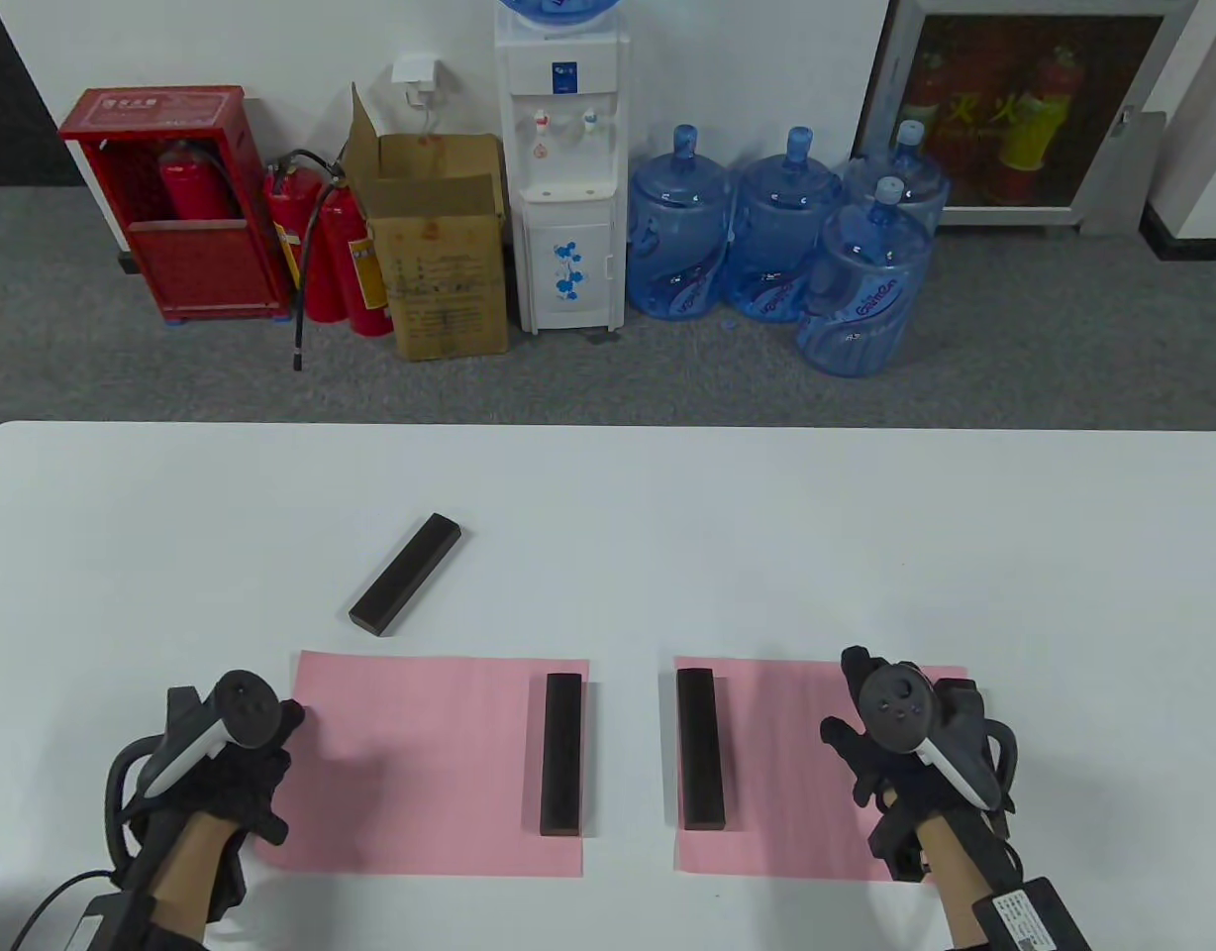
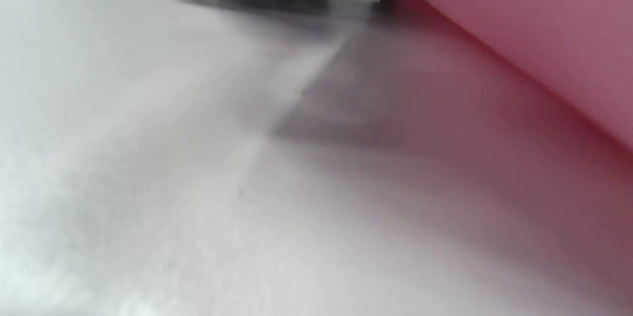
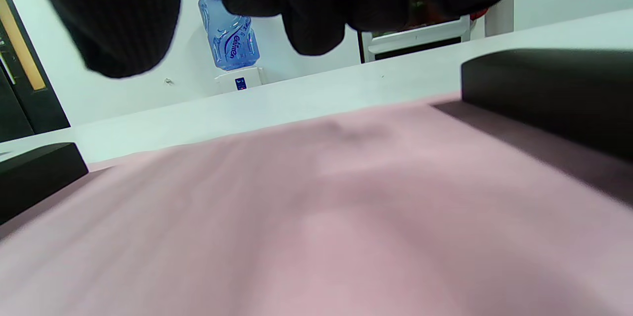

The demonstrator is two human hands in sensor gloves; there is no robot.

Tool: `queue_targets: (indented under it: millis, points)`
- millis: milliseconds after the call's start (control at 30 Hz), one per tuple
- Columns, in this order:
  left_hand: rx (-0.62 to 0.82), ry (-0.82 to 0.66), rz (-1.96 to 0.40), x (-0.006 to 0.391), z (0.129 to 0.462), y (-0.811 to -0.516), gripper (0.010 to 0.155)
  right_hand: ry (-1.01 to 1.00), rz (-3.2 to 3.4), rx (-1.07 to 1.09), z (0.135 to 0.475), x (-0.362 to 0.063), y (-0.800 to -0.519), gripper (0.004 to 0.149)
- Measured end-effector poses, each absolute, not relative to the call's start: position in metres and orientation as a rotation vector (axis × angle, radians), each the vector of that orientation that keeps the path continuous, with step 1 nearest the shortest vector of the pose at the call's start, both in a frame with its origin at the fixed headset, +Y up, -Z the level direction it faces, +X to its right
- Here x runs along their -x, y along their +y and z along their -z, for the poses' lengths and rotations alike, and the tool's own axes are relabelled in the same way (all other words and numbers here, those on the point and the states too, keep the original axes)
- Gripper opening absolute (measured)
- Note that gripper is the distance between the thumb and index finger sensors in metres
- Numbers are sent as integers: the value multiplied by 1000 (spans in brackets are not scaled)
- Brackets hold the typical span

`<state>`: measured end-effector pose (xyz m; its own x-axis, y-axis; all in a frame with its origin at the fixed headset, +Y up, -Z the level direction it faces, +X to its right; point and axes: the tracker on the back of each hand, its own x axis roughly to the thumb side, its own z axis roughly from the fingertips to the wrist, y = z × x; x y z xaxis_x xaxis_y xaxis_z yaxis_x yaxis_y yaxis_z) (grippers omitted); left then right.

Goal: Unroll papers and secure with paperweights

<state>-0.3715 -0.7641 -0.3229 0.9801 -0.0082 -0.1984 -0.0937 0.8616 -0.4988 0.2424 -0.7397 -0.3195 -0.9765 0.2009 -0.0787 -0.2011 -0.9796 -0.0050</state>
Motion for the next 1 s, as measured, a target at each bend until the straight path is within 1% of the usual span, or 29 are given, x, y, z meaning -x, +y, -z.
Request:
queue_targets:
  millis: [67, 167, 200, 267, 367, 467, 567, 667, 833, 900, 1000]
  points:
    - [553, 213, -29, 368, 329, -756, 58, -12, -2942, 113, 319, -243, -739, 79]
    - [564, 276, 21, 357, 343, -735, 60, -25, -2946, 118, 319, -245, -738, 79]
    - [560, 313, 52, 351, 350, -726, 61, -16, -2946, 113, 319, -245, -739, 79]
    - [548, 339, 99, 338, 364, -712, 63, -4, -2944, 103, 319, -244, -740, 79]
    - [471, 325, 141, 311, 390, -692, 64, 6, -2948, 95, 319, -245, -742, 79]
    - [404, 302, 136, 281, 417, -684, 66, 13, -2940, 100, 320, -247, -744, 79]
    - [381, 272, 186, 252, 444, -689, 69, 22, -2935, 106, 320, -249, -746, 79]
    - [402, 267, 249, 230, 471, -707, 71, 28, -2930, 108, 320, -250, -747, 79]
    - [442, 304, 317, 219, 499, -737, 77, 48, -2927, 113, 320, -250, -749, 79]
    - [459, 342, 331, 219, 507, -745, 80, 50, -2928, 114, 320, -251, -748, 79]
    - [452, 339, 322, 221, 516, -756, 81, 51, -2930, 117, 321, -251, -748, 78]
